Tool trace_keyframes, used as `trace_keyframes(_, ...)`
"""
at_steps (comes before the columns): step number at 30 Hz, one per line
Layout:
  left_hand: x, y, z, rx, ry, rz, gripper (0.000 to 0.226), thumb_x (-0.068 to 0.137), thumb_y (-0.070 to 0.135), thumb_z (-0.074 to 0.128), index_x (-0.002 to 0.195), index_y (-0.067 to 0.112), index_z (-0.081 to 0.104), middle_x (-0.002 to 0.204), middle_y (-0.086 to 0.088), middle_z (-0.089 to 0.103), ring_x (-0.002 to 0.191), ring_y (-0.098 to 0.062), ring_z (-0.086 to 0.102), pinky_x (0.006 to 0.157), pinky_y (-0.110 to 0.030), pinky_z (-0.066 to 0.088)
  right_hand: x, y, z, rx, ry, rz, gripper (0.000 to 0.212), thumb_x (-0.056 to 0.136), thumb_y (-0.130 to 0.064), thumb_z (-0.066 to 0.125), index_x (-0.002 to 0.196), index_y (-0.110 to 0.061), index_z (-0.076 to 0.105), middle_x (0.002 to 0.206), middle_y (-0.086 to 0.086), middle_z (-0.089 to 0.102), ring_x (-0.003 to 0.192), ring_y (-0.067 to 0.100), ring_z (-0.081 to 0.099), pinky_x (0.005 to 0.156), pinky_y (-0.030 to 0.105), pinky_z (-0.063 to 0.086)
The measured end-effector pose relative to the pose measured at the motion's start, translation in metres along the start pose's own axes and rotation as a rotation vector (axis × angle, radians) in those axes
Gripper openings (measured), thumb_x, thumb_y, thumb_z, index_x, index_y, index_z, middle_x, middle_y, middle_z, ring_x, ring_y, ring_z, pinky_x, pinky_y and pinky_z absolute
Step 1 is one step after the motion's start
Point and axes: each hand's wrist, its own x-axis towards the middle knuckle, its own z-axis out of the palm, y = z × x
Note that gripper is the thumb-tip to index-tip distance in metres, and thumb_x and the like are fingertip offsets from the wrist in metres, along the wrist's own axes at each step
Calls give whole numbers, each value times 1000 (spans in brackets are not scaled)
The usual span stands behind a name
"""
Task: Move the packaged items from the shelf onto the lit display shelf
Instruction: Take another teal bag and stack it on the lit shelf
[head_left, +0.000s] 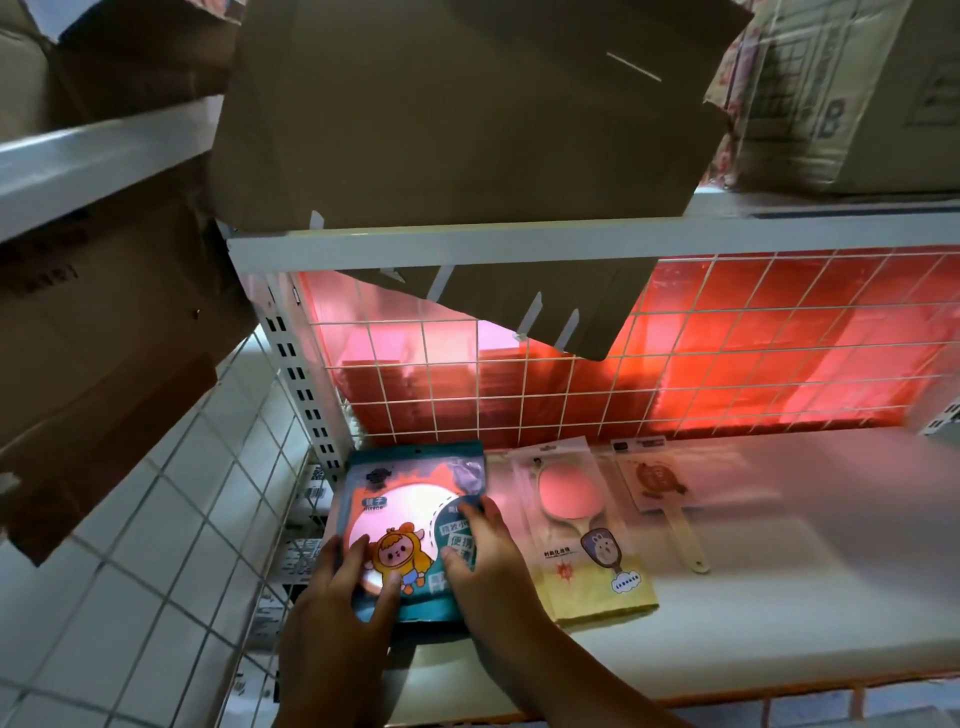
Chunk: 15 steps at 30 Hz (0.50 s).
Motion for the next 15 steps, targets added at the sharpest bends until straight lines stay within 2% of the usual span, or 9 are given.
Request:
trace_keyframes(4, -2, 3, -1, 68, 14, 23, 80, 88, 75, 48, 153, 28, 43, 163, -8, 31, 132, -28, 52, 102, -43, 52, -2, -4, 2, -11, -13, -14, 56, 87, -39, 55, 140, -41, 39, 142, -17, 42, 122, 9, 55, 99, 32, 54)
trace_keyframes(8, -6, 9, -3, 156, 71, 86, 81, 83, 75, 44, 141, 22, 59, 145, -15, 52, 114, -32, 64, 88, -43, 57, 0, -3, -4, -38, -26, -19, 55, 88, -40, 54, 141, -40, 39, 142, -14, 45, 123, 9, 55, 101, 32, 53)
trace_keyframes(10, -7, 11, -4, 164, 89, 101, 77, 89, 74, 48, 143, 22, 58, 146, -15, 50, 117, -32, 63, 90, -43, 56, 3, -3, -9, -15, -22, 19, 51, 90, -39, 56, 139, -42, 42, 137, -15, 50, 118, 8, 57, 100, 33, 53)
trace_keyframes(13, -6, 13, -5, 161, 30, 59, 86, 82, 77, 40, 151, 26, 47, 159, -11, 35, 132, -30, 51, 103, -43, 49, 4, -4, -13, -19, -32, 27, 50, 93, -36, 57, 141, -41, 43, 134, -17, 50, 116, 7, 57, 99, 31, 53)
trace_keyframes(15, -6, 14, -7, 171, 53, 70, 85, 85, 81, 43, 148, 25, 51, 154, -11, 42, 128, -31, 54, 99, -43, 52, 2, -6, -14, -24, -33, -1, 47, 93, -34, 57, 139, -41, 46, 135, -18, 50, 118, 7, 57, 99, 29, 53)
